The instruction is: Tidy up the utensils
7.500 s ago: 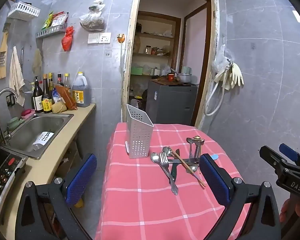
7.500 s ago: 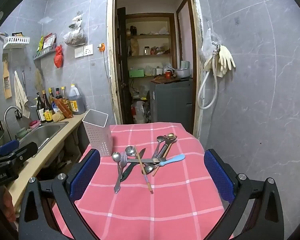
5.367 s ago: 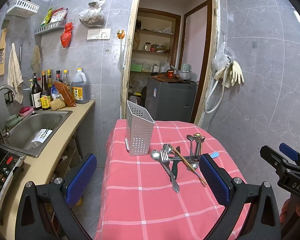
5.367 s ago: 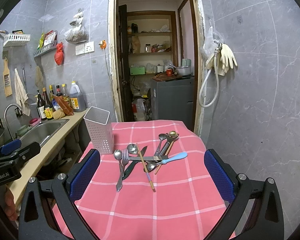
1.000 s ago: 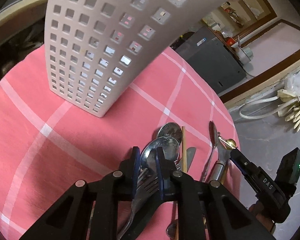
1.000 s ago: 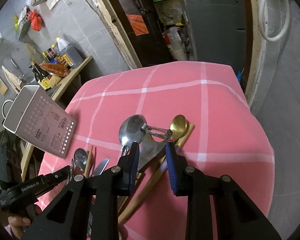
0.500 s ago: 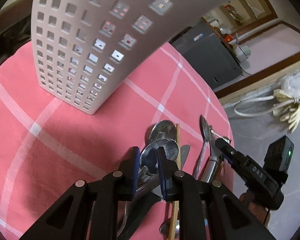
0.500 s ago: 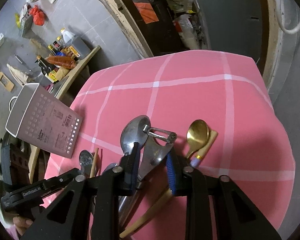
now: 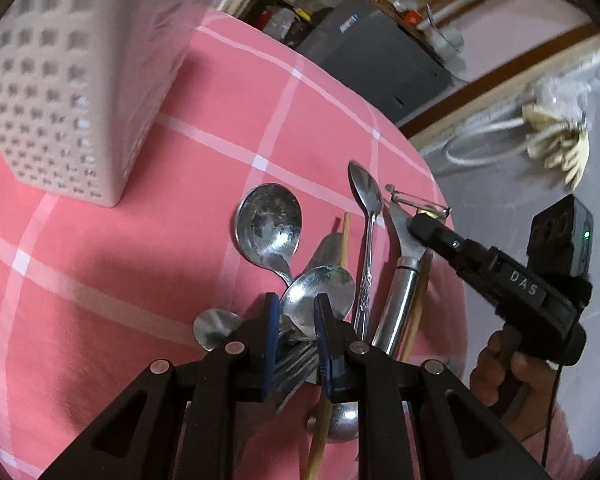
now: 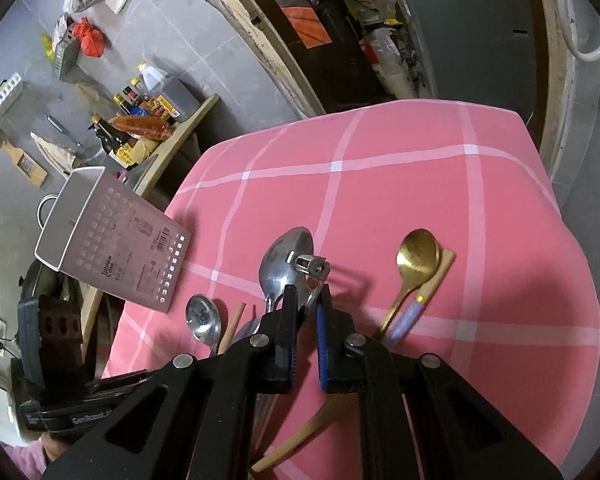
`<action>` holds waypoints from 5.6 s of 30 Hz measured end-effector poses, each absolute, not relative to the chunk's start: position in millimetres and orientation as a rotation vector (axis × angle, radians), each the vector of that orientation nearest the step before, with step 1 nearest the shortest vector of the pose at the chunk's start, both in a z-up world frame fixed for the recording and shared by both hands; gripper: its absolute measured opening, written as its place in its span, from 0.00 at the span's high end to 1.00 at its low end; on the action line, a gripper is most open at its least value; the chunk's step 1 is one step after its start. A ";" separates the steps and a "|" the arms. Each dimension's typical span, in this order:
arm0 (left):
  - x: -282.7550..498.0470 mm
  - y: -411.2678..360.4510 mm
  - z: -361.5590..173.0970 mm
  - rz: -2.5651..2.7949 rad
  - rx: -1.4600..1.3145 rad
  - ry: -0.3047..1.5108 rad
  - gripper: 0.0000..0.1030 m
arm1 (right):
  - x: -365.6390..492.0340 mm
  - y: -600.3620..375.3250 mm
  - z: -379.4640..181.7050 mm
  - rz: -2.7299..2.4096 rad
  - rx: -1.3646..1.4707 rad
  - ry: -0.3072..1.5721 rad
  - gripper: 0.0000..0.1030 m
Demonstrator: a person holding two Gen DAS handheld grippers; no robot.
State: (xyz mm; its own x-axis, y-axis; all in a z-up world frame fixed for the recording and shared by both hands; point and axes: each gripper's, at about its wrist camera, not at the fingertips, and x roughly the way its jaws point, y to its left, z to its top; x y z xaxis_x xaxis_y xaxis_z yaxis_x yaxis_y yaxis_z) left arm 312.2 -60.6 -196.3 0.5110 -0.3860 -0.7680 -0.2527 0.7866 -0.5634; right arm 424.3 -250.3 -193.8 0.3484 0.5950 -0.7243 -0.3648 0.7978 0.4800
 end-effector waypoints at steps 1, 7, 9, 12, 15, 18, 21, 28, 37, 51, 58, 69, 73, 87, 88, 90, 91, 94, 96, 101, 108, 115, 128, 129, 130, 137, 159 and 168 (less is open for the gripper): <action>316.0 -63.9 -194.0 -0.099 -0.683 1.065 0.79 | 423.2 -252.5 -193.6 0.627 0.257 1.043 0.92; 320.7 -72.6 -179.6 -0.156 -0.586 1.078 0.55 | 419.1 -262.5 -194.1 0.619 0.285 1.045 0.92; 325.2 -76.6 -181.4 -0.176 -0.552 1.101 0.55 | 418.5 -265.2 -195.0 0.615 0.293 1.046 0.92; 331.7 -81.9 -185.4 -0.195 -0.484 1.133 0.57 | 418.1 -267.1 -195.9 0.618 0.296 1.048 0.92; 342.3 -82.8 -183.6 -0.191 -0.468 1.140 0.59 | 419.2 -267.2 -196.7 0.623 0.297 1.052 0.92; 346.6 -75.2 -186.8 -0.188 -0.527 1.143 0.65 | 419.9 -266.7 -197.6 0.627 0.304 1.054 0.92; 349.0 -74.3 -187.6 -0.179 -0.550 1.146 0.64 | 419.8 -266.5 -199.9 0.625 0.310 1.058 0.92; 356.9 -84.2 -184.3 -0.176 -0.487 1.159 0.65 | 418.9 -266.3 -208.3 0.617 0.330 1.071 0.92; 330.3 -85.3 -170.7 -0.150 -0.479 1.095 0.67 | 404.8 -271.6 -187.4 0.628 0.328 1.013 0.93; 290.9 -68.7 -113.0 -0.145 -0.397 0.851 0.97 | 353.5 -272.4 -132.3 0.654 0.297 0.819 0.97; 297.9 -61.7 -127.8 -0.151 -0.453 0.897 0.98 | 343.8 -272.8 -118.0 0.620 0.277 0.808 0.97; 263.7 -18.7 -13.2 -0.180 -0.444 0.554 0.98 | 333.0 -262.8 -36.1 0.648 0.303 0.589 0.98; 261.6 15.4 30.9 -0.125 -0.387 0.400 0.98 | 343.3 -236.2 4.7 0.714 0.351 0.457 0.98; 306.6 98.0 -8.1 -0.017 -0.406 0.358 0.98 | 378.9 -108.3 -9.4 0.859 0.266 0.371 0.98; 306.8 96.4 -10.7 -0.018 -0.393 0.358 0.98 | 379.9 -104.0 -15.4 0.857 0.255 0.393 0.98; 306.0 91.9 -16.7 -0.021 -0.364 0.367 0.98 | 381.4 -100.9 -24.7 0.855 0.247 0.424 0.98; 305.8 91.0 -19.4 -0.022 -0.348 0.371 0.98 | 381.9 -99.6 -29.2 0.856 0.244 0.438 0.98; 304.9 85.8 -25.2 -0.022 -0.301 0.387 0.97 | 383.7 -94.4 -40.0 0.860 0.225 0.478 0.98; 303.4 85.7 -27.4 -0.018 -0.294 0.391 0.97 | 385.1 -92.5 -44.8 0.858 0.224 0.491 0.98; 302.9 88.2 -32.9 -0.027 -0.288 0.427 0.97 | 385.5 -90.7 -52.7 0.854 0.225 0.515 0.97; 295.3 93.3 -40.5 -0.046 -0.330 0.469 0.97 | 383.7 -88.1 -61.5 0.852 0.221 0.558 0.96; 286.8 93.3 -40.5 -0.064 -0.334 0.484 0.97 | 378.8 -87.7 -65.3 0.850 0.226 0.574 0.89; 260.2 83.0 -22.8 -0.003 -0.324 0.395 0.57 | 340.8 -131.5 -33.0 0.685 0.257 0.386 0.37; 256.6 80.1 -20.0 0.003 -0.323 0.374 0.44 | 338.1 -135.8 -29.9 0.665 0.253 0.370 0.31; 252.7 76.8 -17.2 0.011 -0.320 0.353 0.35 | 330.4 -143.2 -27.4 0.627 0.246 0.342 0.28; 234.2 44.3 -8.1 0.051 -0.272 0.286 0.03 | 296.7 -189.7 -15.9 0.438 0.230 0.244 0.01; 237.4 -64.9 -57.5 -0.051 -0.151 0.459 0.00 | 308.5 -315.3 -90.3 0.410 0.189 0.615 0.01; 267.5 -84.4 -95.6 -0.029 -0.173 0.606 0.09 | 350.2 -321.8 -136.0 0.460 0.223 0.754 0.31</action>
State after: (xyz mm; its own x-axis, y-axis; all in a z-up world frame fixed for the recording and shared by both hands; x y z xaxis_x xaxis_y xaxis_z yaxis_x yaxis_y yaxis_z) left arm 267.5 -84.4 -95.6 0.8222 -0.0775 -0.5639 -0.0238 0.9851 -0.1701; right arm 350.2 -321.8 -136.0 0.6360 0.4775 -0.6061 -0.3206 0.8780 0.3553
